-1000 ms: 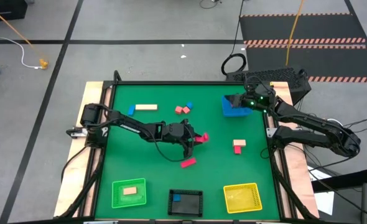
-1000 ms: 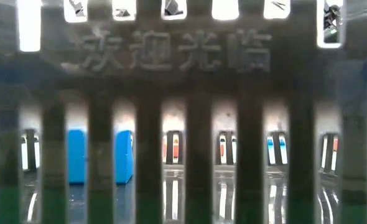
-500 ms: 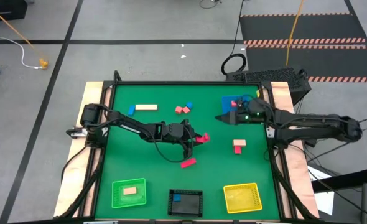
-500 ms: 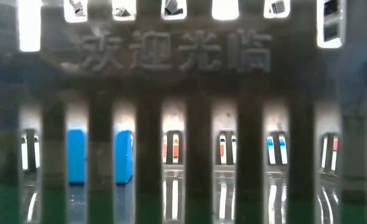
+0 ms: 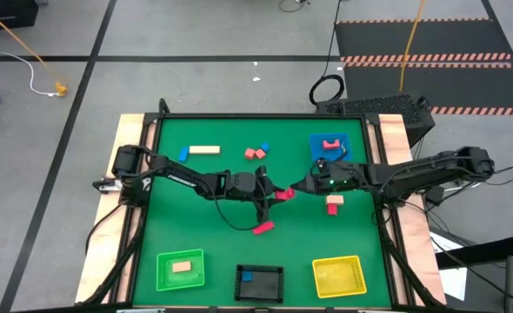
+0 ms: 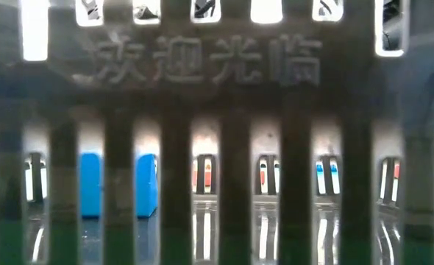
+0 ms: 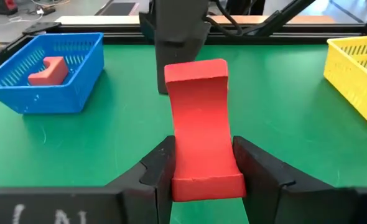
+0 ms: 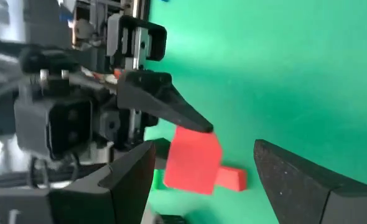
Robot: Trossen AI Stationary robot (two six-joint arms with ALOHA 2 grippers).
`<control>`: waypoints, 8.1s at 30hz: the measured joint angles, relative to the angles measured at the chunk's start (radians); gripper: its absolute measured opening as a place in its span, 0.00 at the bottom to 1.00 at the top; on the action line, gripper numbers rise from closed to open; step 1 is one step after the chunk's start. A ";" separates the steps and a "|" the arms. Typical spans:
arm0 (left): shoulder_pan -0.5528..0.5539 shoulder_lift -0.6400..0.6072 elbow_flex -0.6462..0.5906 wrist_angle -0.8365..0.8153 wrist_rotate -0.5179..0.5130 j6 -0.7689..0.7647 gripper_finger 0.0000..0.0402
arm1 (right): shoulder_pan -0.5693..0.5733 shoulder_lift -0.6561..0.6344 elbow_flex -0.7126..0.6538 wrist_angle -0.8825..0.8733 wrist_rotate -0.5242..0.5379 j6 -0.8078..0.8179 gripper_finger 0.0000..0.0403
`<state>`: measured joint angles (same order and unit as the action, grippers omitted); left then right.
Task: Sort & place blocks by color
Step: Put the red block into the yellow bin, then put the light brown block into the green bin
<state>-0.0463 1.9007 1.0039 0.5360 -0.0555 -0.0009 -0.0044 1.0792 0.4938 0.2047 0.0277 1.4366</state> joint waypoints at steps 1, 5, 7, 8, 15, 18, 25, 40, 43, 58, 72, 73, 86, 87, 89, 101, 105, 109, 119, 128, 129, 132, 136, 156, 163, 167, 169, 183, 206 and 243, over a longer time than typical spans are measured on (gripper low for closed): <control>0.000 0.000 0.000 0.001 0.000 0.000 0.34 | 0.000 0.011 0.000 0.021 0.000 0.031 0.66; 0.001 0.000 0.000 0.010 0.000 0.001 0.34 | 0.000 0.046 0.000 0.095 0.004 0.124 0.66; 0.001 0.000 0.000 0.013 -0.015 0.007 0.34 | 0.000 0.061 0.000 0.130 0.005 0.145 0.66; 0.001 0.000 0.000 0.014 -0.026 0.011 0.34 | 0.000 0.069 0.000 0.146 0.005 0.148 0.66; 0.008 0.000 0.000 0.016 -0.059 0.033 0.35 | 0.000 0.096 0.000 0.173 0.003 0.149 0.66; 0.008 0.000 0.000 0.016 -0.060 0.041 0.35 | 0.000 0.096 0.000 0.173 0.003 0.148 0.66; 0.008 0.000 0.000 0.016 -0.061 0.046 0.36 | -0.001 0.096 0.000 0.151 0.024 0.036 0.66; 0.015 0.000 0.000 0.015 -0.060 0.076 0.36 | -0.002 0.096 0.000 0.158 -0.005 0.015 0.61; 0.020 0.000 0.000 0.017 -0.060 0.079 0.36 | -0.002 0.096 0.000 0.158 -0.003 0.014 0.55; 0.024 0.000 -0.002 0.009 -0.072 0.102 0.36 | -0.032 0.129 0.000 0.160 -0.029 -0.060 0.29; 0.020 -0.003 0.001 0.042 -0.106 0.066 0.48 | -0.108 0.121 -0.002 0.049 -0.060 -0.173 0.29; 0.020 -0.002 0.001 0.040 -0.106 0.066 0.50 | -0.119 0.118 -0.001 0.036 -0.071 -0.183 0.29; 0.025 -0.002 0.001 0.008 -0.222 0.064 0.73 | -0.135 -0.019 0.000 -0.085 -0.442 -0.115 0.29; 0.025 -0.002 0.001 0.004 -0.243 0.062 0.73 | -0.111 -0.035 0.000 -0.089 -0.454 -0.103 0.29; 0.025 -0.002 0.001 -0.008 -0.283 0.059 0.73 | -0.051 -0.060 0.000 -0.090 -0.453 -0.060 0.29; 0.040 -0.001 0.000 -0.073 -0.365 -0.052 0.73 | 0.437 -0.103 0.000 -0.091 -0.146 0.275 0.29; 0.042 -0.001 0.000 -0.109 -0.365 -0.099 0.73 | 0.563 -0.103 0.000 -0.082 -0.101 0.364 0.29; 0.038 -0.001 0.000 -0.187 -0.365 -0.166 0.73 | 0.678 -0.103 0.000 -0.088 -0.082 0.445 0.30; 0.004 0.000 0.000 -0.367 -0.364 -0.335 0.73 | 0.842 -0.094 0.000 -0.147 -0.030 0.763 0.31; -0.010 0.000 0.000 -0.368 -0.364 -0.338 0.73 | 0.884 -0.048 0.000 -0.153 -0.136 0.960 0.32; -0.010 0.000 0.000 -0.368 -0.364 -0.338 0.73 | 0.884 -0.047 0.000 -0.152 -0.135 0.961 0.33; -0.010 0.000 0.000 -0.368 -0.364 -0.338 0.73 | 0.883 -0.047 0.000 -0.149 -0.129 0.960 0.37; -0.010 0.000 0.000 -0.368 -0.364 -0.339 0.73 | 0.883 -0.047 0.000 -0.149 -0.129 0.959 0.46; 0.008 0.000 0.000 -0.352 -0.318 -0.302 0.73 | 0.822 -0.047 0.000 0.048 0.139 0.369 0.59; -0.017 0.000 0.000 -0.351 -0.256 -0.282 0.73 | 0.729 -0.047 0.000 0.027 0.441 -0.168 0.58; -0.028 0.000 0.000 -0.351 -0.256 -0.282 0.73 | 0.681 -0.047 0.000 0.027 0.698 -0.448 0.58; -0.031 0.000 0.000 -0.351 -0.256 -0.289 0.73 | 0.660 -0.048 0.000 0.027 0.772 -0.522 0.58; -0.032 0.000 0.000 -0.352 -0.259 -0.309 0.73 | 0.474 -0.059 -0.001 -0.431 0.422 -0.456 0.58; -0.032 0.000 0.000 -0.327 -0.260 -0.344 0.73 | 0.196 -0.133 0.101 -0.900 0.156 -0.784 0.58; -0.032 0.000 0.000 -0.331 -0.260 -0.316 0.73 | 0.141 -0.114 -0.066 -0.816 0.185 -0.978 0.58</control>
<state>-0.0784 1.9007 1.0035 0.2047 -0.3153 -0.3172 0.1368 0.9657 0.4278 -0.6117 0.2126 0.4591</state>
